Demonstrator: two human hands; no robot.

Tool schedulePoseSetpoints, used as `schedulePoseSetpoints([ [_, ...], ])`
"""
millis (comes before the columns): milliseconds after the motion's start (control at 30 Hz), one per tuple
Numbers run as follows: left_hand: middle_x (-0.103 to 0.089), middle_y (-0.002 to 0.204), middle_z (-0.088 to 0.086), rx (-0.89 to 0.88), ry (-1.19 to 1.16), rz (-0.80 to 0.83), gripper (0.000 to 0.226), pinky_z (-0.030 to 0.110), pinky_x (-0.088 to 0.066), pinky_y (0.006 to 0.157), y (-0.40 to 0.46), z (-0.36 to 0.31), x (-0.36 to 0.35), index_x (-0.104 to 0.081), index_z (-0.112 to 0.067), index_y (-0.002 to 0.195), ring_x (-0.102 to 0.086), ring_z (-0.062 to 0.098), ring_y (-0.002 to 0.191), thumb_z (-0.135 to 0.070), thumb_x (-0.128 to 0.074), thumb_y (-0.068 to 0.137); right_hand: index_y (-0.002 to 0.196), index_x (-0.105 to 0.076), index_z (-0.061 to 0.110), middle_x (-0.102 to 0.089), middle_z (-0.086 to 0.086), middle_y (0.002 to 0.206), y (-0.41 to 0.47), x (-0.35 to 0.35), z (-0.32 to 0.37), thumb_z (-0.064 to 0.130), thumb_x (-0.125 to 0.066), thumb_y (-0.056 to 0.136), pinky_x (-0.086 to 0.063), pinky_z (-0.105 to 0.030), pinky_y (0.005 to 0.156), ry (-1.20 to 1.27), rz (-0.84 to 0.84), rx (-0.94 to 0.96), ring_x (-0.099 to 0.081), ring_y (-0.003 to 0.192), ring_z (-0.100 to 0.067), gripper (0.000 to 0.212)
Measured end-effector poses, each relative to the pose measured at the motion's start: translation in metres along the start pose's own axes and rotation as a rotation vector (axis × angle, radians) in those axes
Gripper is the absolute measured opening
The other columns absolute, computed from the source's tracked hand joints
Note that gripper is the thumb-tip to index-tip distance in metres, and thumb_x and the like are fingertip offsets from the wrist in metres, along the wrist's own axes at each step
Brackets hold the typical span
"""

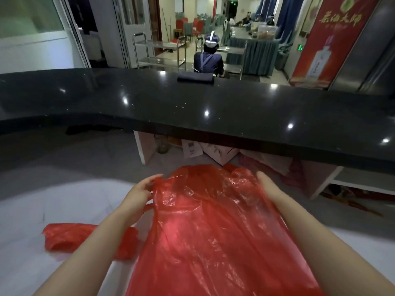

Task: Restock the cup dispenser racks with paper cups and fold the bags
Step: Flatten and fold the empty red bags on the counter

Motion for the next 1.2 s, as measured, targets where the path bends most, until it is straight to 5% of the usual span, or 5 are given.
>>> schedulePoseSetpoints([
  [367,-0.069,0.098,0.002,-0.104,0.175,0.093,0.012,0.029,-0.047,0.073,0.004,-0.015,-0.023,-0.061,-0.017,0.098,-0.065,0.014,0.086,-0.009,-0.062,0.089,0.144,-0.024,0.043,-0.048,0.017,0.119,-0.013,-0.015,0.034,0.047,-0.072,0.075,-0.042,-0.024,0.09,-0.169,0.142,0.242,-0.052,0.105,-0.005,0.084],
  [567,-0.064,0.076,-0.002,-0.21,0.426,0.082,0.01,0.027,-0.045,0.068,-0.008,-0.028,-0.052,-0.057,-0.014,0.082,-0.058,0.01,0.071,-0.008,-0.059,0.091,0.097,-0.069,0.04,-0.064,0.009,0.102,-0.022,0.008,0.023,0.012,-0.057,0.089,-0.041,-0.021,0.088,-0.321,0.07,0.302,-0.058,0.099,-0.011,0.031],
  [800,-0.067,0.066,0.008,-0.158,0.577,-0.051,0.02,0.035,-0.049,0.071,-0.018,-0.011,-0.01,-0.054,-0.005,0.078,-0.064,0.024,0.066,0.013,-0.05,0.084,0.068,-0.055,0.015,-0.066,-0.024,0.088,-0.051,0.103,-0.101,0.008,-0.055,0.087,-0.032,-0.032,0.062,-0.295,-0.316,-0.112,-0.061,0.09,-0.042,0.02],
  [933,-0.062,0.054,-0.001,-0.176,0.634,-0.165,0.036,0.031,-0.042,0.06,-0.02,-0.018,0.01,-0.062,-0.014,0.073,-0.055,0.022,0.057,0.014,-0.042,0.084,0.09,-0.064,0.011,-0.068,-0.019,0.091,-0.068,0.14,-0.141,0.014,-0.06,0.084,-0.037,-0.032,0.065,-0.258,-0.436,-0.207,-0.062,0.09,-0.04,0.008],
  [1200,-0.066,0.072,0.003,-0.194,0.957,-0.149,0.036,0.034,-0.047,0.075,-0.04,-0.031,-0.001,-0.064,-0.017,0.07,-0.061,0.023,0.074,0.011,-0.044,0.082,0.097,-0.058,0.009,-0.069,0.001,0.057,-0.073,0.145,-0.2,-0.004,-0.037,0.093,-0.056,-0.028,0.054,1.018,-0.53,-0.357,-0.067,0.056,-0.014,0.026],
])
Point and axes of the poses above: each hand's wrist, its own y-axis towards the middle knuckle, its own x-axis out of the back of the hand, z = x × y, the point moved 10 cm from there along y, towards the middle knuckle
